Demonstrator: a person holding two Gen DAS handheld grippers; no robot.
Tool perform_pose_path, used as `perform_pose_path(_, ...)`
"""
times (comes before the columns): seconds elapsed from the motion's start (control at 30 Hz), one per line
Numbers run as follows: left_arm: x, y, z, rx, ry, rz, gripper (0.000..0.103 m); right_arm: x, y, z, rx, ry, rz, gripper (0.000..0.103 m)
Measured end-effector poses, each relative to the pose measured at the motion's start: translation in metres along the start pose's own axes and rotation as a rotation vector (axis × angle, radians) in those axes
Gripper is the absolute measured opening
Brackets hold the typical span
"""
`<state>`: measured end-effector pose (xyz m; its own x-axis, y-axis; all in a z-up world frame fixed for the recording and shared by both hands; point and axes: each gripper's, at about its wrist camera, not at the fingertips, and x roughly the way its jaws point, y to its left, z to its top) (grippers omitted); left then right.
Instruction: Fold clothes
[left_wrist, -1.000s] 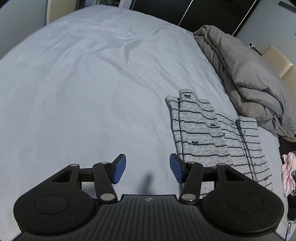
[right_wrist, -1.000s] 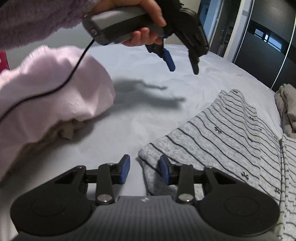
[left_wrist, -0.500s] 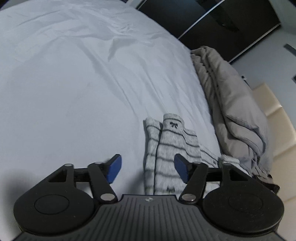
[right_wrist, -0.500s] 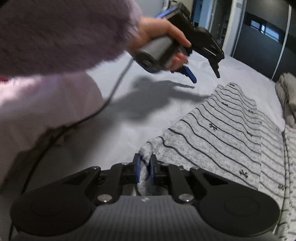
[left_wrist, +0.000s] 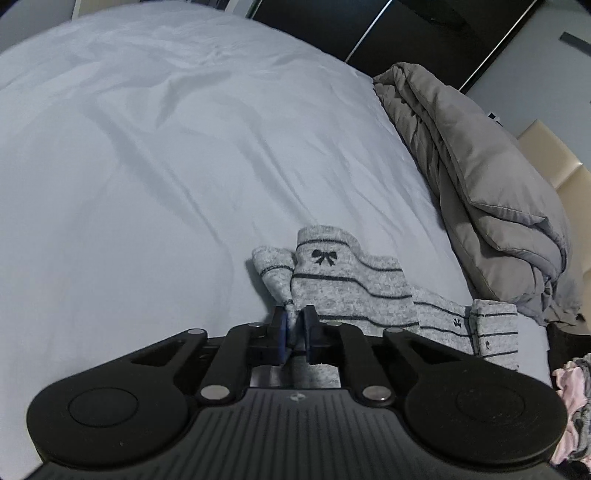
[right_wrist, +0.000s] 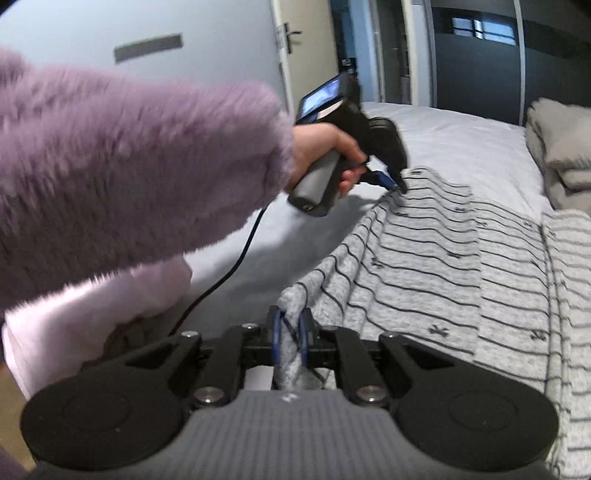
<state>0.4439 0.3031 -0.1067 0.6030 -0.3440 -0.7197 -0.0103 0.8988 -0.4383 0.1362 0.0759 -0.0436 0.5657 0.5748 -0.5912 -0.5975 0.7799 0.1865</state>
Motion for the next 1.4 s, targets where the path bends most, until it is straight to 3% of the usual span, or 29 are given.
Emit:
perform_pose_path(0.17,-0.014,-0.030,0.005,0.054,-0.042,0.046,0.005,-0.034,-0.029,-0.003,0.138,-0.055,0.000,0.011)
perform_pose_path(0.33,-0.019,-0.085,0.010,0.165,-0.078,0.062,0.005,-0.060,-0.060,-0.015,0.300,-0.094,-0.014,0.011)
perform_pose_path(0.57,0.012,-0.169,-0.001,0.310,-0.043,0.052,0.005,-0.096,-0.095,-0.029,0.476,-0.107,-0.058,0.010)
perform_pose_path(0.83,0.059,-0.225,-0.027,0.372,0.020,0.039,0.005,-0.123,-0.119,-0.051,0.585,-0.066,-0.157,0.010)
perform_pose_path(1.03,0.067,-0.230,-0.039,0.358,0.038,0.048,0.006,-0.115,-0.140,-0.076,0.703,0.030,-0.165,0.002)
perform_pose_path(1.13,0.053,-0.230,-0.043,0.350,0.029,0.042,0.019,-0.112,-0.143,-0.091,0.764,0.093,-0.139,0.002)
perform_pose_path(1.27,0.035,-0.230,-0.048,0.339,0.016,0.035,0.049,-0.111,-0.138,-0.097,0.760,0.129,-0.137,0.002)
perform_pose_path(1.4,0.009,-0.230,-0.060,0.356,0.009,0.027,0.049,-0.114,-0.134,-0.094,0.737,0.135,-0.129,0.007)
